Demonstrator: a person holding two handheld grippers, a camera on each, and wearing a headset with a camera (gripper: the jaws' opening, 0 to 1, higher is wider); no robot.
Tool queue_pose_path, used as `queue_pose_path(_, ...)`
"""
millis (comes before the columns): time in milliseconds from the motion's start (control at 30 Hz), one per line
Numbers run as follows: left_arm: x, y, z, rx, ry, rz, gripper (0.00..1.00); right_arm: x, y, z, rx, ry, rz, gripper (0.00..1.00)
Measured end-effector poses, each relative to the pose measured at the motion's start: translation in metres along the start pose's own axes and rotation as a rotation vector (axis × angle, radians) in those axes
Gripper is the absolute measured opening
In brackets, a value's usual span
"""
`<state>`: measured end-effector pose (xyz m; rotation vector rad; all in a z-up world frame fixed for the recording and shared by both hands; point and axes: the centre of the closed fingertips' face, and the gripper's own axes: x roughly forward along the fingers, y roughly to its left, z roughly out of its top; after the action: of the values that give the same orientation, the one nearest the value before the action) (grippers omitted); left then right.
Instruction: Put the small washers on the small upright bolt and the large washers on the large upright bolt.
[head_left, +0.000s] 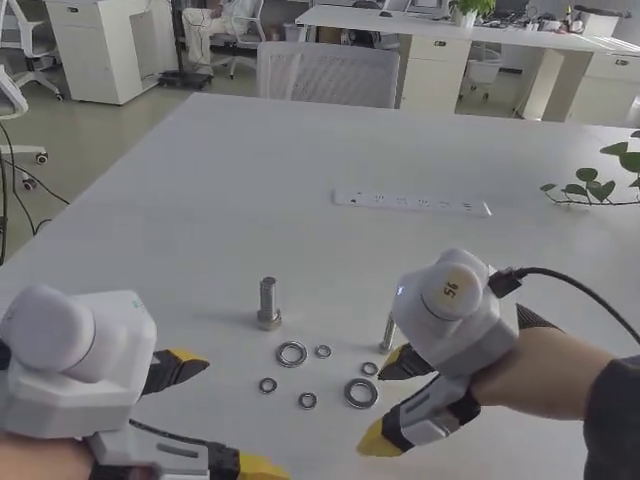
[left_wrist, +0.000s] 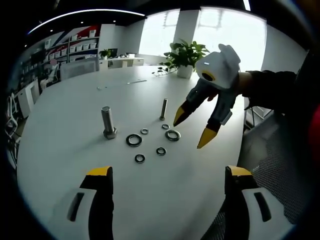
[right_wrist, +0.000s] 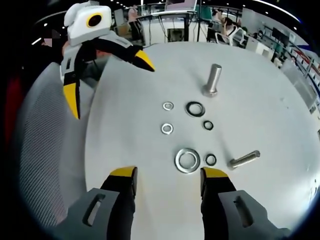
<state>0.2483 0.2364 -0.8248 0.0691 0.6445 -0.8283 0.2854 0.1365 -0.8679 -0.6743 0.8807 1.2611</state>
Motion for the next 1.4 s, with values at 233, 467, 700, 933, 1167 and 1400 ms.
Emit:
queue_pose_path(233,-0.001,0.0,0.0,0.001,-0.002,0.002,0.92,0.007,-0.003,-0.001,-0.006,0.027,0.008,0.53)
queue_pose_path(467,-0.002,0.001,0.001,0.001,-0.007,0.006,0.92,0.013,-0.003,0.003,-0.017,0.042,0.018,0.53)
queue_pose_path(700,-0.003,0.002,0.002,-0.001,-0.009,0.01,0.91,0.014,0.001,0.007,-0.033,0.062,0.04,0.5)
queue_pose_path(933,-0.003,0.002,0.003,-0.003,-0.013,0.011,0.91,0.015,0.0,0.006,-0.094,0.127,0.05,0.44)
queue_pose_path(1167,-0.003,0.003,0.003,-0.004,-0.015,0.01,0.91,0.016,-0.005,0.005,-0.141,0.209,0.07,0.36)
queue_pose_path(1400,-0.003,0.003,0.004,-0.003,-0.017,0.008,0.9,0.017,-0.009,0.004,-0.238,0.299,0.074,0.33)
